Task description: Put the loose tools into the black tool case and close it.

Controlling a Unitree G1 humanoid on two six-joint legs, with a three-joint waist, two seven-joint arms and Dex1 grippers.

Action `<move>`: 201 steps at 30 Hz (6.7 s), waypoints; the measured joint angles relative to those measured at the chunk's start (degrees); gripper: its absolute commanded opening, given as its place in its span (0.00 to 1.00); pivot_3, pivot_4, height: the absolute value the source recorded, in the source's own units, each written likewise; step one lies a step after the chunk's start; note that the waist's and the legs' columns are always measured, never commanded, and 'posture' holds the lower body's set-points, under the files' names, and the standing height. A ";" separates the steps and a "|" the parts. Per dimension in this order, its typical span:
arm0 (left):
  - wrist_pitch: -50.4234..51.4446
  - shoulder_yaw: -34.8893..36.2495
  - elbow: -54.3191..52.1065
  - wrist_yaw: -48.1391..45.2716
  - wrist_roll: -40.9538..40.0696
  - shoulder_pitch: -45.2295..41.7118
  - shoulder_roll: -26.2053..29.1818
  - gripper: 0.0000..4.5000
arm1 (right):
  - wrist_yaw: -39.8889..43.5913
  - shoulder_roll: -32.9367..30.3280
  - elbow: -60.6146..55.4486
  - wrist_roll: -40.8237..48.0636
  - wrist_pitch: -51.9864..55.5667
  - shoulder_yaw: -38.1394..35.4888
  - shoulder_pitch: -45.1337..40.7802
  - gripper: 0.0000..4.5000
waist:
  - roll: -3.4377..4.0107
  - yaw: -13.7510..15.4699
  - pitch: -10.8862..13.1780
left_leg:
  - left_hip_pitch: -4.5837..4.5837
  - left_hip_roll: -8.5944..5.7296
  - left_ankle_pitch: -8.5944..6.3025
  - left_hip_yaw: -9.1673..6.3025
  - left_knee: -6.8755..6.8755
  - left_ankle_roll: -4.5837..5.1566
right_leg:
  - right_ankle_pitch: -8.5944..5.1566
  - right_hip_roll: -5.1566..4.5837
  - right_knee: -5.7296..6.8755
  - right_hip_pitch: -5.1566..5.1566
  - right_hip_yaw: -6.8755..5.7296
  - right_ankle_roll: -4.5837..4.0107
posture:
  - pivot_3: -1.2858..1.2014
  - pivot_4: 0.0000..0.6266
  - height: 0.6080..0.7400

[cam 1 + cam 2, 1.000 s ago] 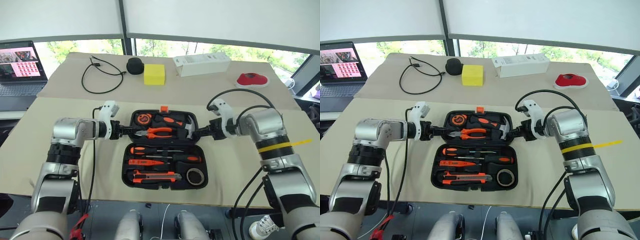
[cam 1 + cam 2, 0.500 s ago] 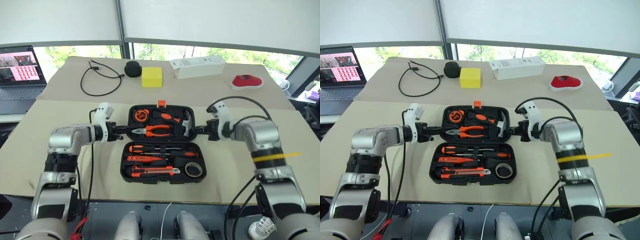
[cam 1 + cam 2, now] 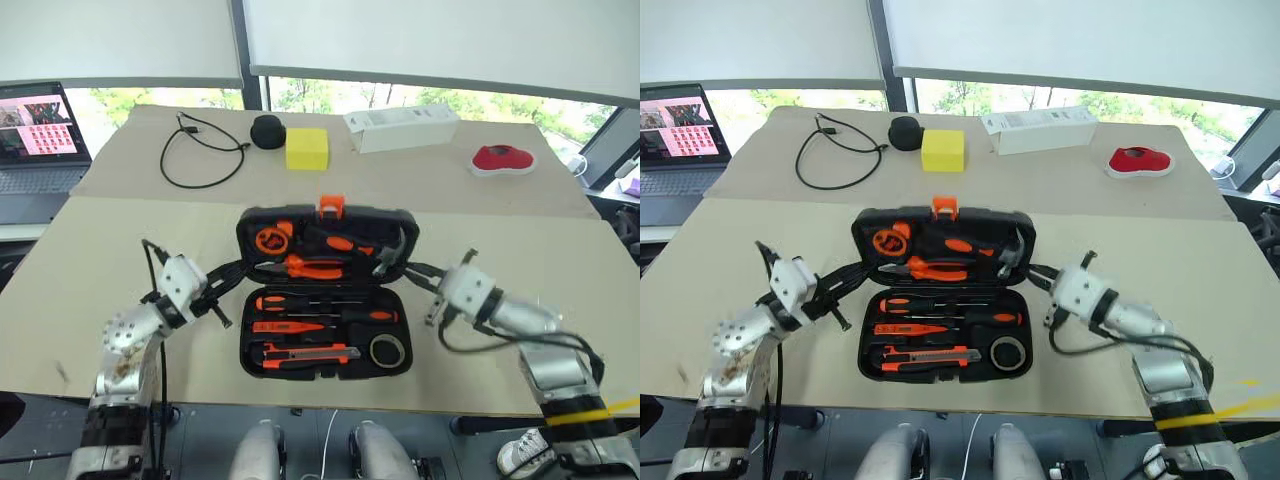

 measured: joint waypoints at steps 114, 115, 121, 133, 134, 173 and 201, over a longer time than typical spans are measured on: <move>37.27 -18.37 0.33 -5.44 1.61 -22.21 -0.13 0.02 | 16.04 3.81 -14.68 19.84 41.61 4.92 -1.56 0.00 | 0.64 0.01 -0.53 | 1.20 0.08 -0.02 -0.11 -0.39 0.03 | -0.06 0.22 -0.51 1.33 -0.12 0.00 | 0.52 0.24 1.00; 37.28 -18.36 0.26 -5.44 1.61 -22.13 -0.12 0.02 | 16.03 3.93 -14.62 19.74 41.80 5.35 -1.38 0.00 | 0.65 0.00 -0.54 | 1.20 0.08 -0.02 -0.11 -0.40 0.03 | -0.06 0.21 -0.51 1.33 -0.11 0.00 | 0.52 0.24 1.00; 37.95 -18.35 -0.22 -5.41 1.61 -22.02 -0.13 0.02 | 15.54 6.23 -12.17 17.42 41.05 7.91 -2.39 0.00 | 0.66 0.00 -0.54 | 1.19 0.07 -0.02 -0.10 -0.40 0.03 | -0.07 0.21 -0.51 1.32 -0.10 0.01 | 0.52 0.24 1.00; 38.03 -18.30 -0.71 -5.83 1.61 -21.54 1.08 0.02 | 15.39 9.47 -6.26 15.38 37.07 8.14 -5.57 0.00 | 0.66 -0.64 -0.55 | 1.30 0.10 -0.02 -0.09 -0.52 0.03 | -0.07 0.26 -0.51 1.32 -0.03 -0.01 | 0.52 0.24 1.00; 38.03 -18.30 -0.71 -5.85 1.61 -21.53 1.10 0.02 | 15.38 9.50 -5.88 15.32 37.07 8.14 -5.69 0.00 | 0.66 -0.69 -0.55 | 1.30 0.10 -0.02 -0.10 -0.52 0.03 | -0.08 0.26 -0.50 1.32 -0.02 -0.01 | 0.52 0.24 1.00; 38.25 -18.28 -1.65 -6.40 1.60 -20.78 1.98 0.02 | 18.28 9.66 -4.54 12.98 42.18 10.10 -9.23 0.00 | 0.67 -1.41 -0.56 | 1.34 0.12 -0.02 -0.14 -0.61 0.02 | -0.09 0.26 -0.53 1.32 -0.02 -0.03 | 0.52 0.24 1.00; 33.21 -10.90 -7.19 -11.29 -7.14 -11.30 3.72 0.43 | 21.40 9.72 -7.94 17.76 42.25 6.40 -8.17 0.43 | 0.69 -2.37 -0.55 | 1.42 0.21 -0.07 -0.26 -1.01 -0.04 | -0.19 0.28 -0.58 1.16 0.16 -0.15 | 0.52 0.24 1.00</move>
